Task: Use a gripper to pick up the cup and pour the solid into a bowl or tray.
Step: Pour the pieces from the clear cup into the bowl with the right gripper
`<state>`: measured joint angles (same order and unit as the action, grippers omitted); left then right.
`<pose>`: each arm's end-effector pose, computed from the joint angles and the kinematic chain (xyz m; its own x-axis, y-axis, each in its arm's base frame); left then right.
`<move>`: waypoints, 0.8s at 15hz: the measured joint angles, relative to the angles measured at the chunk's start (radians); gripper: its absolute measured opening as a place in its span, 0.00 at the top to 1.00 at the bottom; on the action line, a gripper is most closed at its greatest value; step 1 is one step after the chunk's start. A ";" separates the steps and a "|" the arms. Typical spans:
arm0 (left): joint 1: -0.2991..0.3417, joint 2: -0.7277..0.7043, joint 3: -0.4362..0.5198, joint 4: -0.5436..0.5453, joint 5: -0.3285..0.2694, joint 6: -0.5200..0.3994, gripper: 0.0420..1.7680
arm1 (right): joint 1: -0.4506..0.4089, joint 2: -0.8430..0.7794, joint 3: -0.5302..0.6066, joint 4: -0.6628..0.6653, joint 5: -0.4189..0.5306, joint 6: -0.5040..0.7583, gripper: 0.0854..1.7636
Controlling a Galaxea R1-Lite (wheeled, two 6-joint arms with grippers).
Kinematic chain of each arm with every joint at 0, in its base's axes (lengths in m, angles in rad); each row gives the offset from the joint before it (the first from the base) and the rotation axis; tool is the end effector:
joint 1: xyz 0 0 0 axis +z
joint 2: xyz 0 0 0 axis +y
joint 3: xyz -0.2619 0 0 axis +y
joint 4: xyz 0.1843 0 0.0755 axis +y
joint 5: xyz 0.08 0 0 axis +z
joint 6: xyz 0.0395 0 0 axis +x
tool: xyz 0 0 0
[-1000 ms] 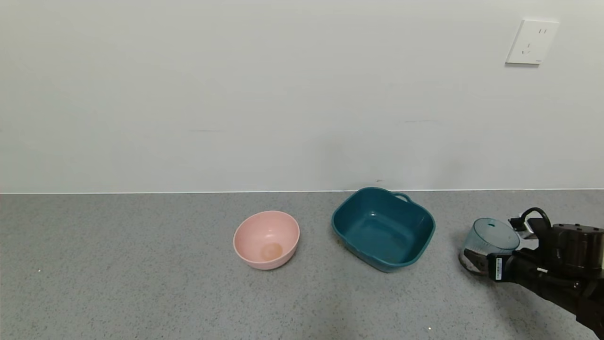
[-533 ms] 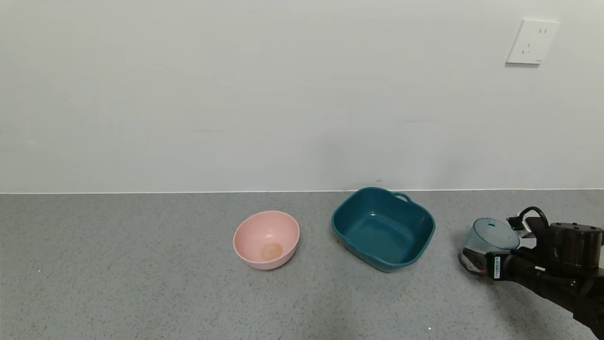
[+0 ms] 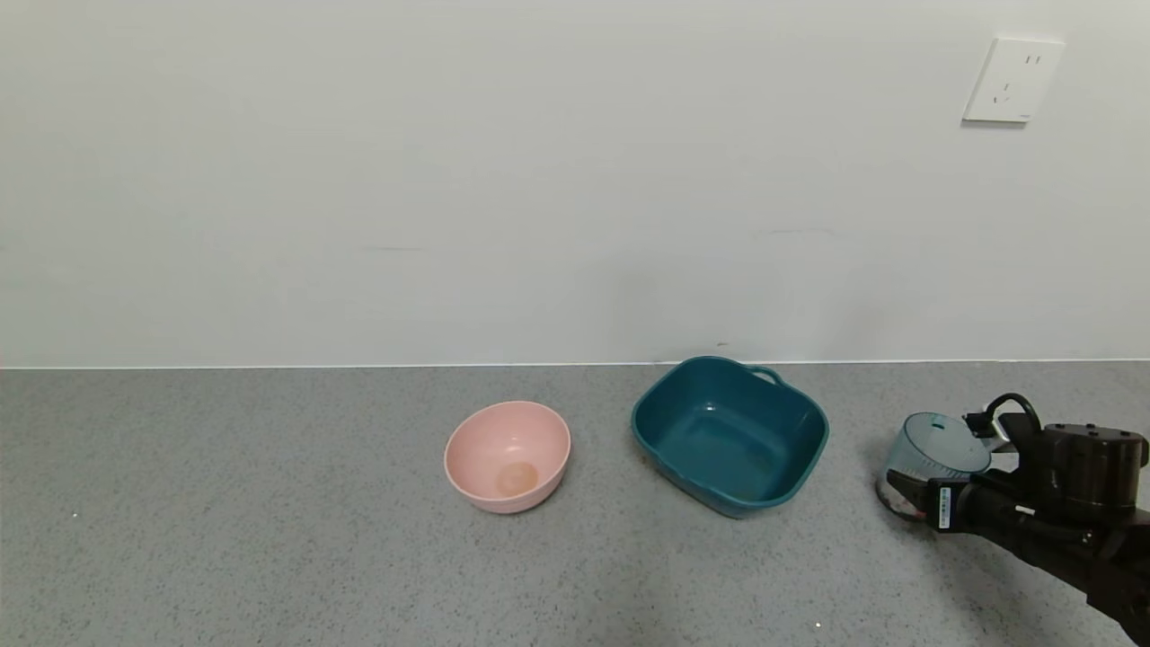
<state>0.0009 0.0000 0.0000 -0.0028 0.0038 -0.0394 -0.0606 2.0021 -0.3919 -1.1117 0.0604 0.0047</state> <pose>0.0419 0.0002 0.0758 1.0000 0.0047 0.0028 -0.0046 0.9992 -0.0394 0.2822 -0.0147 -0.0063 0.8787 0.0072 -0.4772 0.0098 0.9994 0.0330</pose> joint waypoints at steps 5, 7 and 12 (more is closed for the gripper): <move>0.000 0.000 0.000 0.000 0.000 0.000 0.03 | 0.003 -0.006 -0.032 0.042 -0.002 -0.008 0.27; -0.001 0.000 0.000 0.000 0.000 0.000 0.03 | 0.006 -0.031 -0.063 0.135 -0.003 -0.013 0.27; 0.000 0.000 0.000 0.000 0.000 0.000 0.03 | 0.020 -0.146 -0.212 0.450 -0.011 -0.015 0.27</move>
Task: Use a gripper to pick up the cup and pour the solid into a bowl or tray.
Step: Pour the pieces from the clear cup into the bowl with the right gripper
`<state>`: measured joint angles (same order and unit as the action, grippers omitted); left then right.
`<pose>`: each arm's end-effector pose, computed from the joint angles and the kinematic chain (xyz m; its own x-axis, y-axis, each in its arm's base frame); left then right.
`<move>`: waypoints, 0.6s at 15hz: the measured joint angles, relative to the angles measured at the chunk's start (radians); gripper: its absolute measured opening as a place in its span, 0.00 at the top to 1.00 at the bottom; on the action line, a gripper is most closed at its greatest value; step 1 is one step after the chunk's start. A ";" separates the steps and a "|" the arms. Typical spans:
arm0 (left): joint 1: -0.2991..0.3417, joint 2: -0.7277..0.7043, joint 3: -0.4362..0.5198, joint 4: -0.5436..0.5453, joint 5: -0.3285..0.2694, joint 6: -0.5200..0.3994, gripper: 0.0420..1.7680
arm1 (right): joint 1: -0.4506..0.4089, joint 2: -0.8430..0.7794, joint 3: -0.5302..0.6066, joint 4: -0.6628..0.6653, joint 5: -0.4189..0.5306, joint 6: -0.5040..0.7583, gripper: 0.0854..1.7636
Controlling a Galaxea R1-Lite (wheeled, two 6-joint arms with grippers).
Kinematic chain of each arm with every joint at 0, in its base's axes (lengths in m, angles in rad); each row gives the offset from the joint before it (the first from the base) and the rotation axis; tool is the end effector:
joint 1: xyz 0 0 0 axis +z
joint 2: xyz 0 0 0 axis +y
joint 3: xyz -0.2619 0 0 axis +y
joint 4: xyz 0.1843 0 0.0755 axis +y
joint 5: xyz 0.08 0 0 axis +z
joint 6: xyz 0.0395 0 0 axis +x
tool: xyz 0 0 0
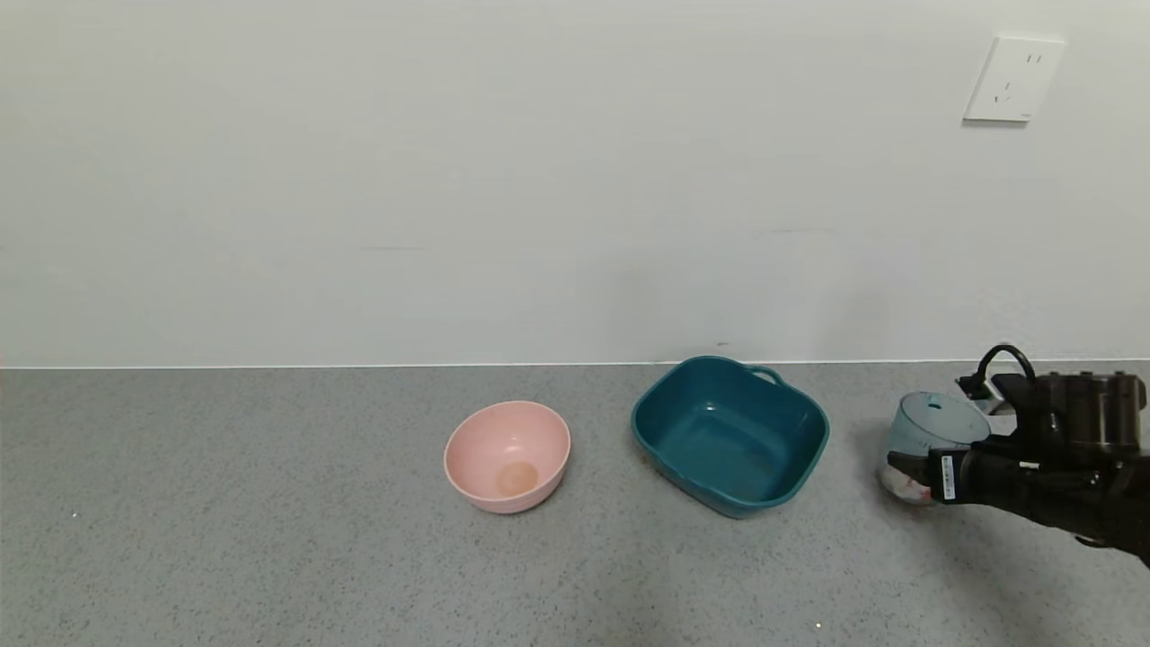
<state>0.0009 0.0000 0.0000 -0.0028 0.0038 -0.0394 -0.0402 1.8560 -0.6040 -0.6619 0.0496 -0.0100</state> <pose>0.0419 0.0002 0.0758 1.0000 0.0047 0.0028 -0.0046 0.9992 -0.0394 0.3022 -0.0102 0.0335 0.8312 0.0162 -0.5558 -0.0066 0.9998 0.0193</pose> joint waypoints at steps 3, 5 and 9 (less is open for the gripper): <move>0.000 0.000 0.000 0.000 0.000 0.000 0.03 | 0.011 -0.076 -0.138 0.233 -0.002 -0.005 0.27; 0.000 0.000 0.000 0.000 0.000 0.000 0.03 | 0.022 -0.114 -0.239 0.367 -0.006 -0.010 0.27; 0.000 0.000 0.000 0.000 0.000 0.000 0.03 | 0.046 -0.144 -0.394 0.522 -0.033 -0.054 0.27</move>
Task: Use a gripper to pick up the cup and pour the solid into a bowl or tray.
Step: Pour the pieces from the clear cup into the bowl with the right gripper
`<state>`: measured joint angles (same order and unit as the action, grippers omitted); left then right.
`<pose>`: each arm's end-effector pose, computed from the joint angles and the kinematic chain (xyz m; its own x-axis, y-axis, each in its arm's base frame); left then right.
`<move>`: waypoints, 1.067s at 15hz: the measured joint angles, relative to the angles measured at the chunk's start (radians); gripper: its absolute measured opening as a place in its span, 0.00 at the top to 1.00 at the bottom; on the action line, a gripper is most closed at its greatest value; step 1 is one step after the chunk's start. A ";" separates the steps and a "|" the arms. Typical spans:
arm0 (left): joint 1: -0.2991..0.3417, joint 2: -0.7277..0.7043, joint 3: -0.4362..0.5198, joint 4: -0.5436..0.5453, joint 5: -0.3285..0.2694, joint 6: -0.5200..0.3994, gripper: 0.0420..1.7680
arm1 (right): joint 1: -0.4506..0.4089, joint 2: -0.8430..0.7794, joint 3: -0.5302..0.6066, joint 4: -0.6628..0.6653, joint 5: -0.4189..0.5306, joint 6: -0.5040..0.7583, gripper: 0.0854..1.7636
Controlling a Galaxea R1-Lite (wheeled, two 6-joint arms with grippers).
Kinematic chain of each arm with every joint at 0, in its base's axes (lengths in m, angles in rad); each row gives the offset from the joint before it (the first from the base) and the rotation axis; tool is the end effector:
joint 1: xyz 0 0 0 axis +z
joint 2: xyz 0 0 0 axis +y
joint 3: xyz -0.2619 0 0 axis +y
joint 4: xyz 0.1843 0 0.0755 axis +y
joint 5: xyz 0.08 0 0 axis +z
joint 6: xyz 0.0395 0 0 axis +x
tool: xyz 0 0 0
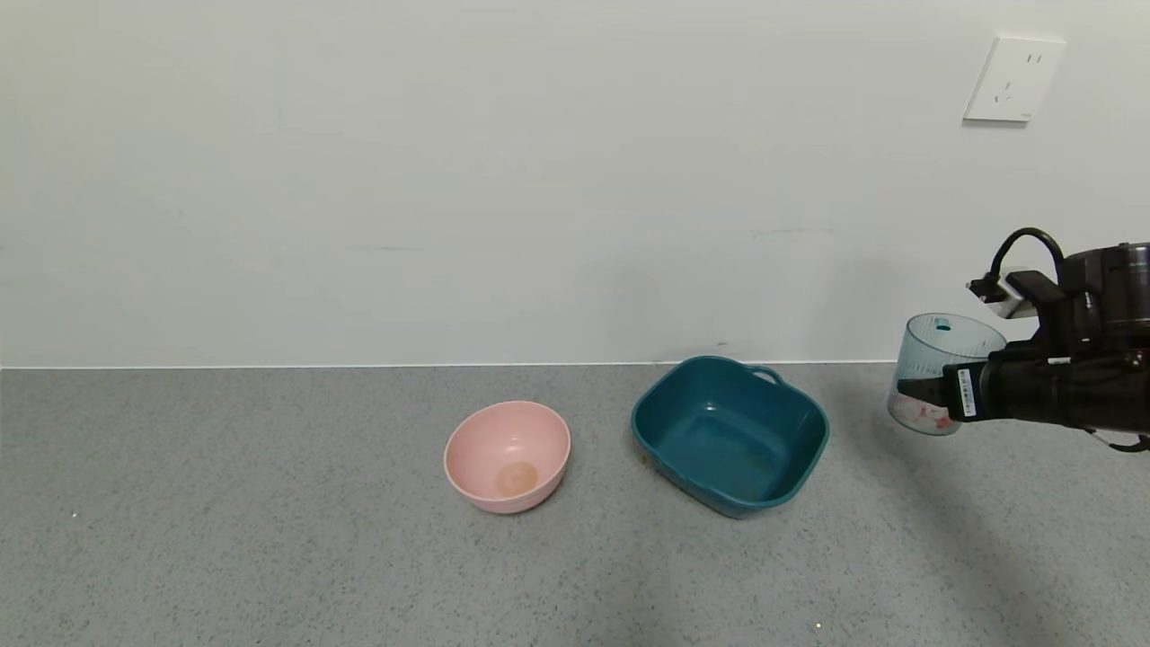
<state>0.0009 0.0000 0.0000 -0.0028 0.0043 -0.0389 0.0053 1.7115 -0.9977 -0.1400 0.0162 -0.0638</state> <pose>0.0419 0.0002 0.0758 1.0000 0.0052 0.0028 -0.0051 0.9992 -0.0389 0.3258 0.0024 0.1309 0.8396 0.0206 -0.5428 -0.0535 0.9976 -0.0448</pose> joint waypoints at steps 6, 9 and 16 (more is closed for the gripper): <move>0.000 0.000 0.000 0.000 0.000 0.000 0.03 | 0.028 0.006 -0.184 0.119 -0.097 -0.260 0.27; 0.000 0.000 0.000 0.000 0.000 0.000 0.03 | 0.079 0.031 -0.231 0.126 -0.202 -0.380 0.27; 0.000 0.000 0.000 0.000 0.000 0.000 0.03 | 0.186 0.097 -0.290 0.117 -0.372 -0.636 0.27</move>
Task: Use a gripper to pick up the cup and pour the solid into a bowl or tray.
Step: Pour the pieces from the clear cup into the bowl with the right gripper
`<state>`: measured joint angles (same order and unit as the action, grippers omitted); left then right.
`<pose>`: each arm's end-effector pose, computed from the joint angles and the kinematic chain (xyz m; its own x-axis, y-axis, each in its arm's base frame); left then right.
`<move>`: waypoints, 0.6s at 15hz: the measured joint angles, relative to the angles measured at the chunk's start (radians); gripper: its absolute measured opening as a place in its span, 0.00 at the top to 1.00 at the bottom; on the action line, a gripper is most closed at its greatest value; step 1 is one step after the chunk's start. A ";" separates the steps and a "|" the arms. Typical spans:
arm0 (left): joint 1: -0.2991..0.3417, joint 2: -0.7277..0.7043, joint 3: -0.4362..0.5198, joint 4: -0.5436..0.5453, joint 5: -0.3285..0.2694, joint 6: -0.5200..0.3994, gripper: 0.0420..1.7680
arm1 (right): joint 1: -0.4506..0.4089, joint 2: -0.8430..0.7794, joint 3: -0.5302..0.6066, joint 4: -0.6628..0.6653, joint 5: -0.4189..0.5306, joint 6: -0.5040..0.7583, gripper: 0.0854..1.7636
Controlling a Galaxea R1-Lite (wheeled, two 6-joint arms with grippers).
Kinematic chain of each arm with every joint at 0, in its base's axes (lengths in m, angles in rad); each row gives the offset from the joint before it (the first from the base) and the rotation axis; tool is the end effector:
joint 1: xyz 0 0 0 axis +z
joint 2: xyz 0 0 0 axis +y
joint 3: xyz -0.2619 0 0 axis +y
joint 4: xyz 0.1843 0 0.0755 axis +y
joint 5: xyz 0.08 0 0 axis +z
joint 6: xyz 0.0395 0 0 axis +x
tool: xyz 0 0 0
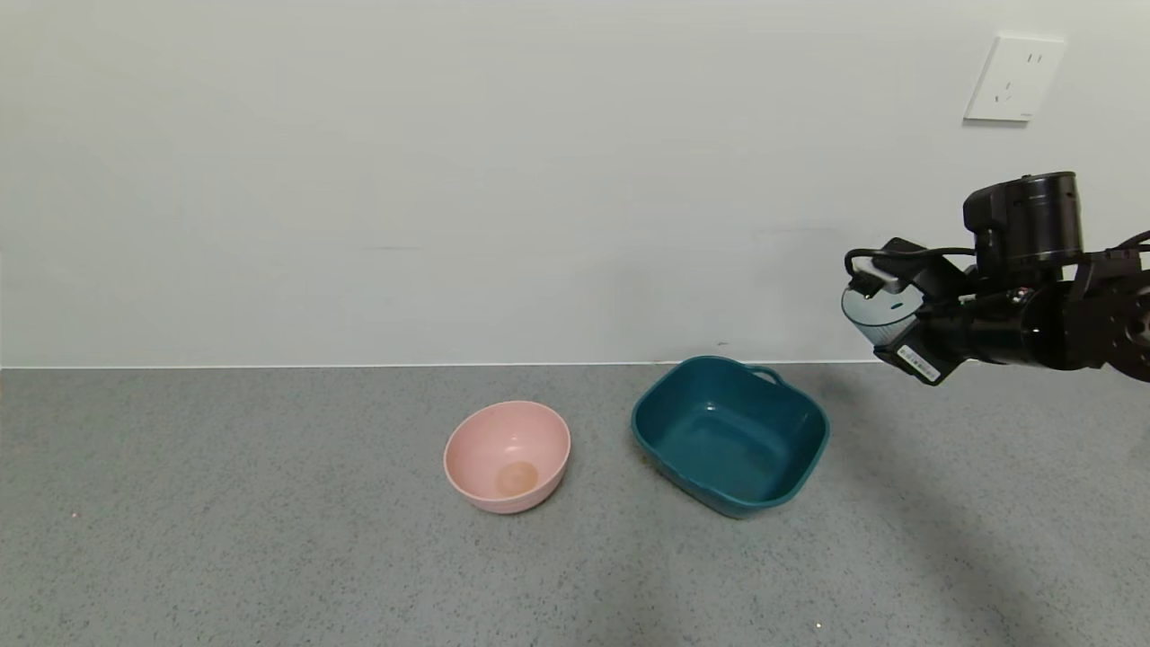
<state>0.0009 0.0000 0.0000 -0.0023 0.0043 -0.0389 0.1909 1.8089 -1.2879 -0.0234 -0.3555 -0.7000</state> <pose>0.0419 0.0002 0.0758 1.0000 0.0052 0.0023 -0.0051 0.9992 -0.0389 0.3581 0.0552 0.1724 0.8749 -0.1854 -0.4475 -0.2083 0.6900 -0.6932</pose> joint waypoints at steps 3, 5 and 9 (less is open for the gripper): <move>0.000 0.000 0.000 0.000 0.000 0.000 0.03 | 0.031 0.014 -0.007 -0.007 -0.008 -0.121 0.27; 0.000 0.000 0.000 0.000 0.000 0.000 0.03 | 0.040 0.019 -0.014 -0.013 -0.028 -0.220 0.27; 0.000 0.000 0.000 0.000 0.000 0.000 0.03 | 0.047 0.030 -0.020 -0.066 -0.048 -0.419 0.27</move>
<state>0.0004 0.0000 0.0000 -0.0028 0.0038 -0.0394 0.2377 1.8391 -1.3079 -0.0898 -0.4034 -1.1189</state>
